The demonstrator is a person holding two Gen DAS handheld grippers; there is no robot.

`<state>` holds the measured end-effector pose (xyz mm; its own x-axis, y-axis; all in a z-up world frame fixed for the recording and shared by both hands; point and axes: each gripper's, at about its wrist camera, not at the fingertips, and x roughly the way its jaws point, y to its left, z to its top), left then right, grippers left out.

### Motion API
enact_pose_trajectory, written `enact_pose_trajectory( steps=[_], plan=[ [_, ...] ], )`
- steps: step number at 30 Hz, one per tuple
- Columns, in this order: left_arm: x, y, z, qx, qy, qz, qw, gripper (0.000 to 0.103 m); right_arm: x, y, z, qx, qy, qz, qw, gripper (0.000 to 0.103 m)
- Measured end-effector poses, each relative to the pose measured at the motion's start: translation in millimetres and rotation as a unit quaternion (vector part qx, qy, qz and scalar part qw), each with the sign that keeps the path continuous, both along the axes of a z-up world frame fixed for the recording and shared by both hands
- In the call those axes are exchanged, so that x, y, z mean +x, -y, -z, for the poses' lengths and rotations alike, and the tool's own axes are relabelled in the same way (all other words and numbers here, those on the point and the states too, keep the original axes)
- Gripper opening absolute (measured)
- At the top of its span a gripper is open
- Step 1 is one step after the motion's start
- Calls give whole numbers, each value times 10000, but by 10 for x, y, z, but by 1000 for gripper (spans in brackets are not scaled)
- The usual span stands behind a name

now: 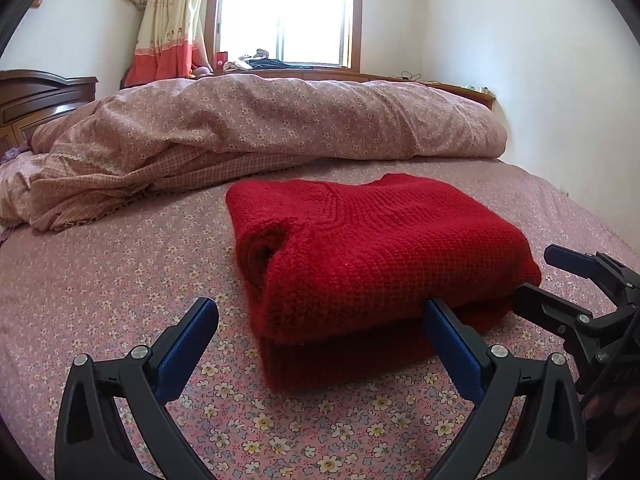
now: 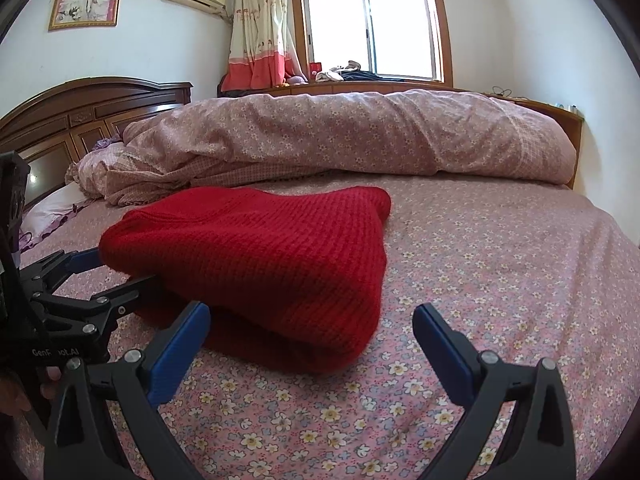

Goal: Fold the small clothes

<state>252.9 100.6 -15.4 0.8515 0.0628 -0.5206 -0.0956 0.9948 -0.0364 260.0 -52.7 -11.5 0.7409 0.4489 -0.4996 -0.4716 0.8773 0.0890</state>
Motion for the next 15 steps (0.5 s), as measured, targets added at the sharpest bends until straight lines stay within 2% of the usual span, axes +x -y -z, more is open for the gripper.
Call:
enact_pose_trajectory(
  steps=[15],
  plan=[
    [27,-29,21,-72,-59,7,10000,98,-10,-33,5,-34,-30,-24,10000,103]
  ],
)
